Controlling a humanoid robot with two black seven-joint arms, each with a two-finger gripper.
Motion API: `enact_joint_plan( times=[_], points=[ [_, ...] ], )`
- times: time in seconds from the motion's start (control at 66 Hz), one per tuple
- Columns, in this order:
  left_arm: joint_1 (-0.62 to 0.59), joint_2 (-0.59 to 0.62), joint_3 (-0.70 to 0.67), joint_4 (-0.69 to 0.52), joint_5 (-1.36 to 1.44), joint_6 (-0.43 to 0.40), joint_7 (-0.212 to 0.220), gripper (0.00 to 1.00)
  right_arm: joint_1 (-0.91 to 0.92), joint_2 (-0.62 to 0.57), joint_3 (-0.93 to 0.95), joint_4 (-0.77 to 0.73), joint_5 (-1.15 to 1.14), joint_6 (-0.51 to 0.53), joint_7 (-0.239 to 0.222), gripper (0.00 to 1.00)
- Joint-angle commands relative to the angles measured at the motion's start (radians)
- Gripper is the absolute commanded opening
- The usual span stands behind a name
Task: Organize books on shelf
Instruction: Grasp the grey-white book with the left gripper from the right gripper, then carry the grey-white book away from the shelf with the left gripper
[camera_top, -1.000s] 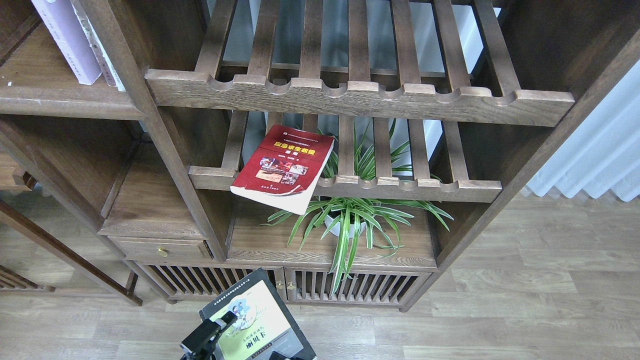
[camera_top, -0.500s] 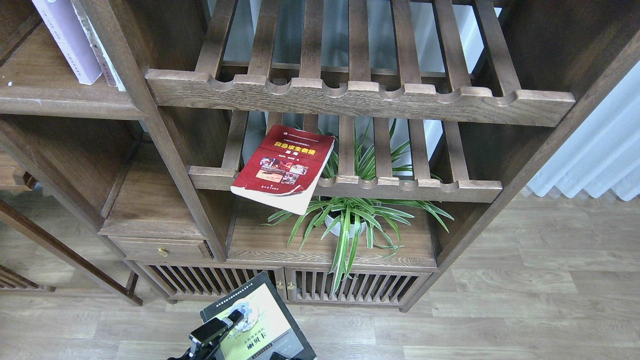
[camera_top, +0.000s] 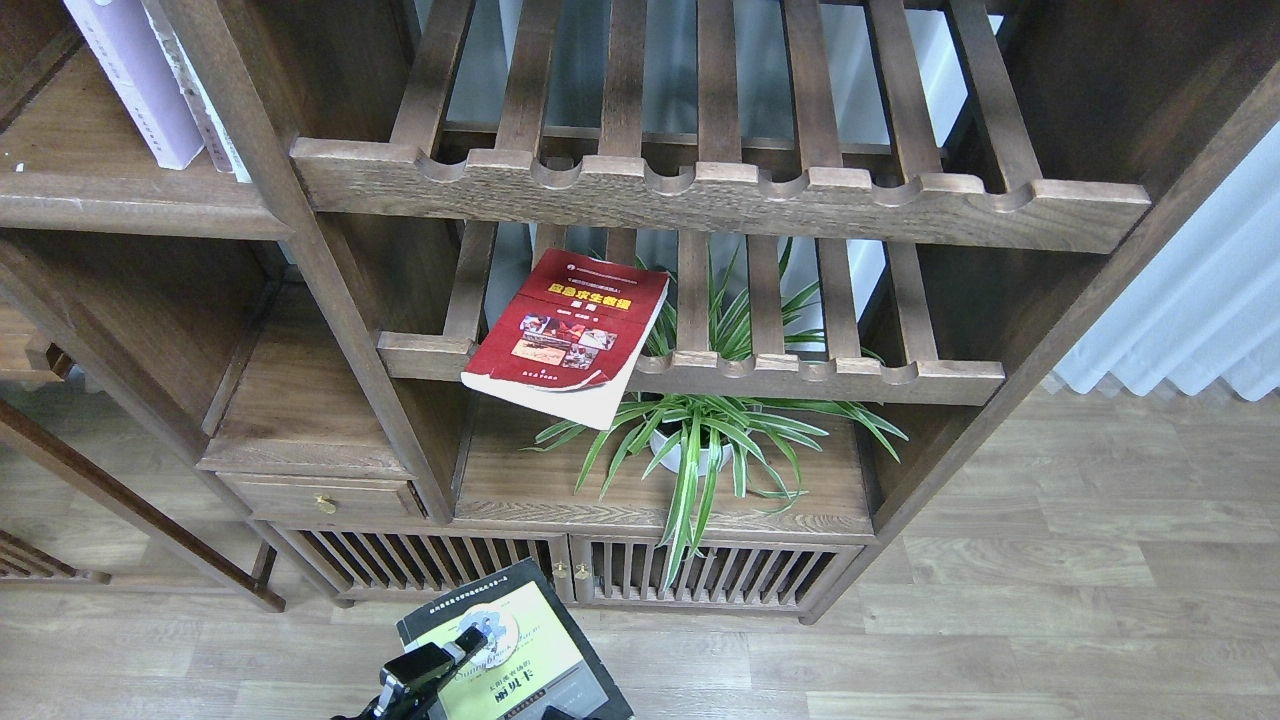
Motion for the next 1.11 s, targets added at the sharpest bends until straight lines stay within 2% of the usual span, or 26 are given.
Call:
enact_joint_plan(
  times=[0.0, 0.242, 0.288, 0.318, 0.348, 0.394, 0.424, 0.485, 0.53, 0.576, 0.697, 0.712, 0.818, 1.091],
  points=[
    [-0.001, 0.005, -0.001, 0.001, -0.001, 0.001, -0.005, 0.06, 0.004, 0.001, 0.004, -0.01, 0.0, 0.0, 0.003, 0.13],
    [-0.002, 0.009, 0.0, 0.0, -0.001, 0.001, -0.005, 0.06, 0.009, -0.001, 0.007, -0.03, 0.003, 0.0, 0.003, 0.18],
    [-0.004, 0.009, 0.0, 0.0, 0.001, 0.001, -0.005, 0.06, 0.009, -0.001, 0.007, -0.03, 0.003, 0.0, 0.003, 0.22],
    [-0.005, 0.009, 0.0, 0.001, -0.001, 0.001, -0.006, 0.06, 0.009, 0.001, 0.007, -0.03, 0.002, 0.0, 0.003, 0.3],
    [-0.005, 0.009, -0.003, 0.001, 0.001, 0.001, -0.008, 0.06, 0.01, 0.002, 0.007, -0.03, 0.0, 0.0, 0.003, 0.45],
    [-0.007, 0.009, -0.015, 0.001, 0.001, 0.001, -0.009, 0.06, 0.015, 0.007, 0.009, -0.032, 0.0, 0.0, 0.006, 0.74],
    [-0.007, 0.009, -0.021, 0.001, -0.001, 0.001, -0.009, 0.07, 0.018, 0.007, 0.009, -0.032, 0.0, 0.0, 0.007, 0.78],
    [-0.007, 0.011, -0.029, 0.001, -0.001, 0.001, -0.011, 0.07, 0.021, 0.004, 0.013, -0.032, 0.002, 0.0, 0.013, 0.8],
    [-0.007, 0.019, -0.047, -0.002, -0.001, 0.001, -0.008, 0.07, 0.019, 0.004, 0.033, -0.032, 0.002, 0.0, 0.015, 0.91],
    [-0.005, 0.029, -0.065, -0.006, -0.001, 0.001, -0.006, 0.07, 0.019, 0.009, 0.048, -0.033, 0.002, 0.0, 0.015, 0.98],
    [0.007, 0.08, -0.119, -0.039, 0.001, 0.001, -0.002, 0.07, 0.018, 0.007, 0.053, -0.036, 0.003, 0.0, 0.015, 0.99],
    [0.025, 0.12, -0.15, -0.063, 0.001, 0.001, -0.002, 0.07, 0.018, 0.007, 0.053, -0.036, 0.003, 0.0, 0.015, 0.99],
    [0.067, 0.186, -0.22, -0.103, 0.002, 0.001, 0.001, 0.07, 0.013, 0.009, 0.053, -0.038, 0.002, 0.0, 0.015, 0.99],
    [0.174, 0.325, -0.532, -0.232, 0.002, 0.001, 0.005, 0.07, 0.012, 0.016, 0.045, -0.079, 0.002, 0.0, 0.01, 0.99]
  ],
)
